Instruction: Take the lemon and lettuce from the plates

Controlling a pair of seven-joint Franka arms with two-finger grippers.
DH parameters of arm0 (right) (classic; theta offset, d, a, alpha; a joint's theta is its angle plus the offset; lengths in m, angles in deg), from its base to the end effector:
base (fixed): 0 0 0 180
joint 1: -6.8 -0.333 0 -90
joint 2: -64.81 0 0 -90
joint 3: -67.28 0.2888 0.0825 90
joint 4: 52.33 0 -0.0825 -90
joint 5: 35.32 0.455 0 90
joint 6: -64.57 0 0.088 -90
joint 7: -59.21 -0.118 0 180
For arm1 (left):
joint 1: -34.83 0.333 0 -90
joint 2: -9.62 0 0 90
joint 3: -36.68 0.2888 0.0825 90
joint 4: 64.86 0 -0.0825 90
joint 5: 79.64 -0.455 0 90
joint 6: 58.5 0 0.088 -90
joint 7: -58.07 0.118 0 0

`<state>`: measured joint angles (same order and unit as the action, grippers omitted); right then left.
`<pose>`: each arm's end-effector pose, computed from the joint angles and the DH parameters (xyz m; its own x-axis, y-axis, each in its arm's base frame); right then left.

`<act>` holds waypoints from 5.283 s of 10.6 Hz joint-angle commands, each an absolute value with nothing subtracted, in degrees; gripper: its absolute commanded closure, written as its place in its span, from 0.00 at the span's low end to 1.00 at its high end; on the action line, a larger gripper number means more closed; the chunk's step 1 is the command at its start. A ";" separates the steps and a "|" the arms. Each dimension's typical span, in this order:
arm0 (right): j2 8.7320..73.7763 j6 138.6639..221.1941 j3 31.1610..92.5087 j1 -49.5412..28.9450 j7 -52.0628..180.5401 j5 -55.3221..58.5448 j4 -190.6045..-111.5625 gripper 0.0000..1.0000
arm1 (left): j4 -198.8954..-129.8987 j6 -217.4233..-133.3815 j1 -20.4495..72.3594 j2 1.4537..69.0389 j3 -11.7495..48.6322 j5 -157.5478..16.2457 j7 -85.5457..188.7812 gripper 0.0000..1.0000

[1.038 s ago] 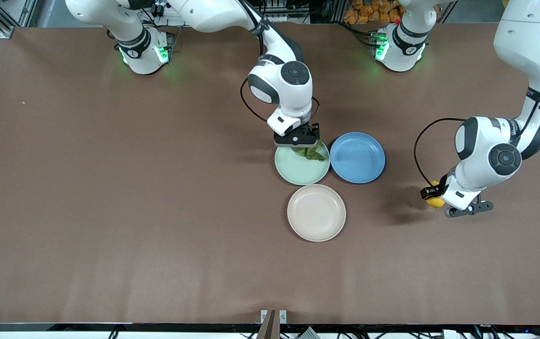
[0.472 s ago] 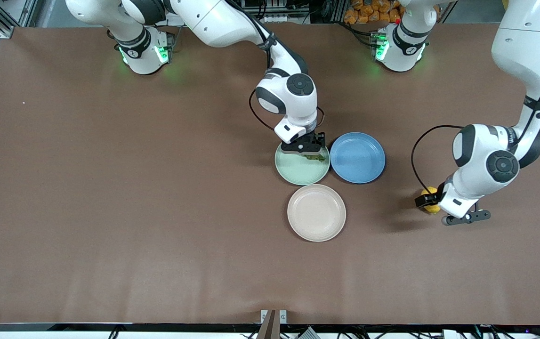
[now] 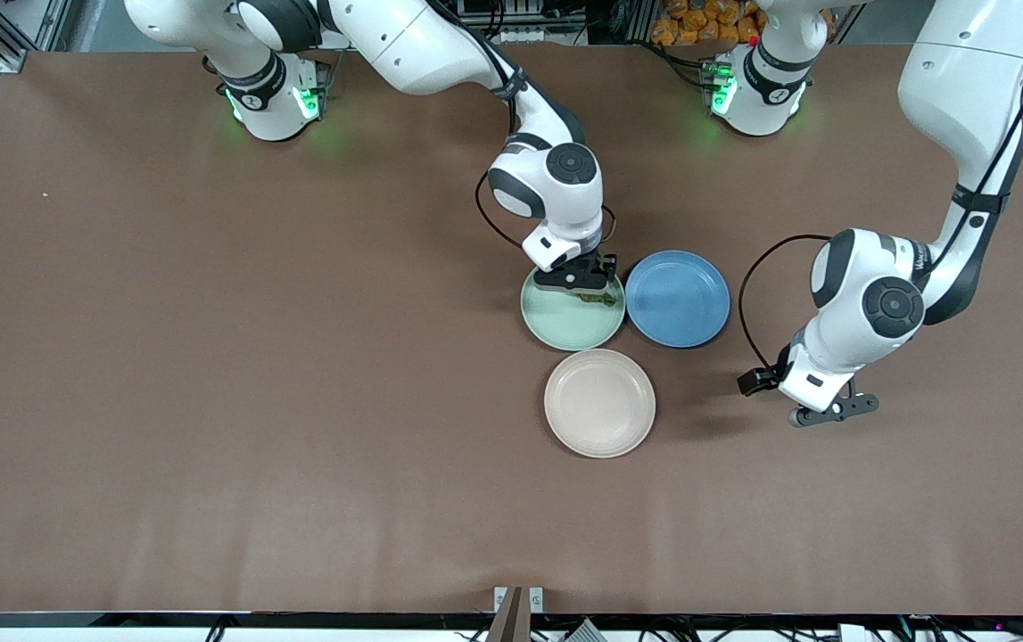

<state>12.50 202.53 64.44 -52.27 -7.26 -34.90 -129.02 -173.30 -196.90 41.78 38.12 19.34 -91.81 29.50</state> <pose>0.4333 0.6605 0.1198 0.9817 -0.1661 0.0932 -0.1534 -0.9796 -0.1300 0.6654 -0.1192 0.1701 0.9786 0.1991 0.0514 0.1982 -0.9799 0.0208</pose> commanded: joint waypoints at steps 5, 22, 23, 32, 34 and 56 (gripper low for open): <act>11.37 202.38 63.77 -54.02 -9.00 -38.48 -127.12 0.85 | -194.21 -196.67 44.41 16.52 18.84 -83.35 28.27 0.00; 33.00 163.18 64.82 -6.07 55.40 -27.94 -127.91 1.00 | -162.44 -160.75 44.50 11.30 17.34 -78.24 35.83 0.00; 31.34 164.32 64.74 -2.81 57.60 -28.11 -127.91 1.00 | -159.90 -157.76 44.67 11.38 17.43 -78.24 35.83 0.00; 20.86 182.61 64.74 6.71 63.95 -28.64 -132.83 0.00 | -156.88 -152.63 38.65 10.86 26.44 -78.24 45.76 0.00; 23.65 181.56 64.82 6.10 64.13 -28.82 -132.04 0.00 | -156.88 -152.11 33.35 10.77 31.31 -78.06 45.68 0.00; 61.61 159.80 65.01 7.50 52.08 -37.61 -141.39 0.00 | -154.77 -151.14 29.82 7.60 33.87 -77.98 50.07 0.00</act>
